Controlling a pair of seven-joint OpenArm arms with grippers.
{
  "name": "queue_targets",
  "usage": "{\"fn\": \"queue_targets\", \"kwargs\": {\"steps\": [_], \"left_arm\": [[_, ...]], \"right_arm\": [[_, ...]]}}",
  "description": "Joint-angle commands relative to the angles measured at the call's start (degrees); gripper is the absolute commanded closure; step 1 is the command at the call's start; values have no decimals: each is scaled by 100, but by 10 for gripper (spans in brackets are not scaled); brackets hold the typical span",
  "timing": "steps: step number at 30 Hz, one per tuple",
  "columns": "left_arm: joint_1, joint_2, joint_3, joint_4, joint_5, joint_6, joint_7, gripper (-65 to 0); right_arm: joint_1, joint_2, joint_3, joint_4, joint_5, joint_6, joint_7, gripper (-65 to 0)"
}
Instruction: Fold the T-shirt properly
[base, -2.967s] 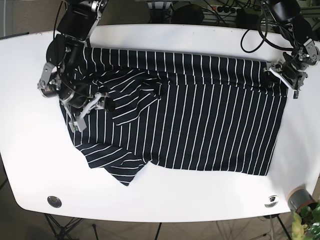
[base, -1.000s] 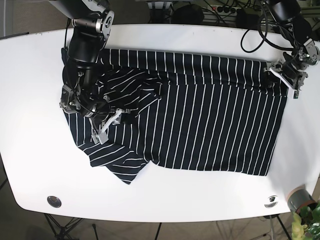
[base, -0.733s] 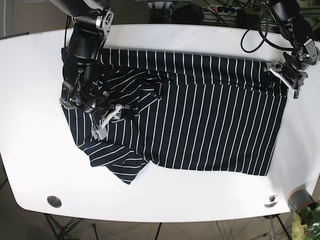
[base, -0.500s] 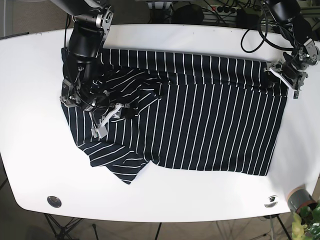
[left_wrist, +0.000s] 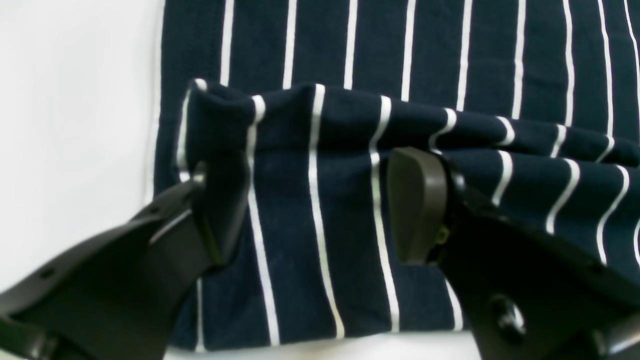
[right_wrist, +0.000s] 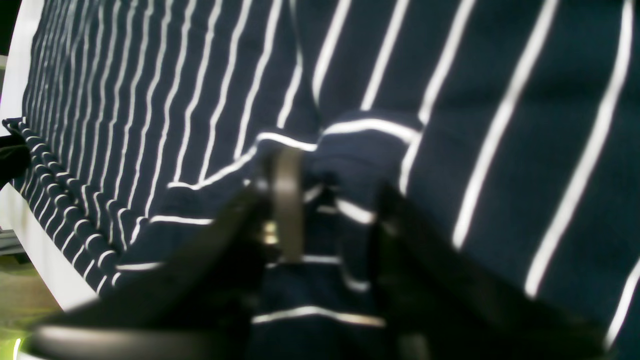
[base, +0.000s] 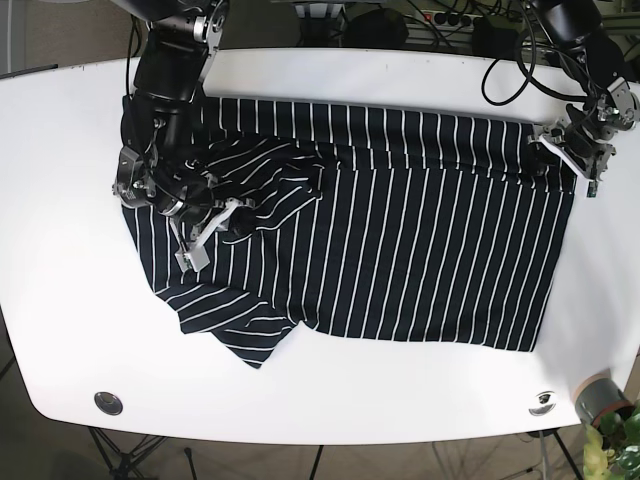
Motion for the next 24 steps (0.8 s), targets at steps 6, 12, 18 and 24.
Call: {"fn": "queue_targets", "kwargs": {"steps": [6,12,18,24], "left_arm": [[-10,-84,-10,50,57,-1,67,-397],[-1,-93,-10,50,57,-1,76,-397],[8,-207,-10,32,57,-1,85,-397],[113,-216,-45,76,39,-1,85,-397]], "right_arm": [[279,89,237,114,73,13,109,-21],[596,194,211,114,82,13,109,-21],[877,194,202,87,73,13,109,-21],[1044,194,193,79,73,13,109,-22]]}}
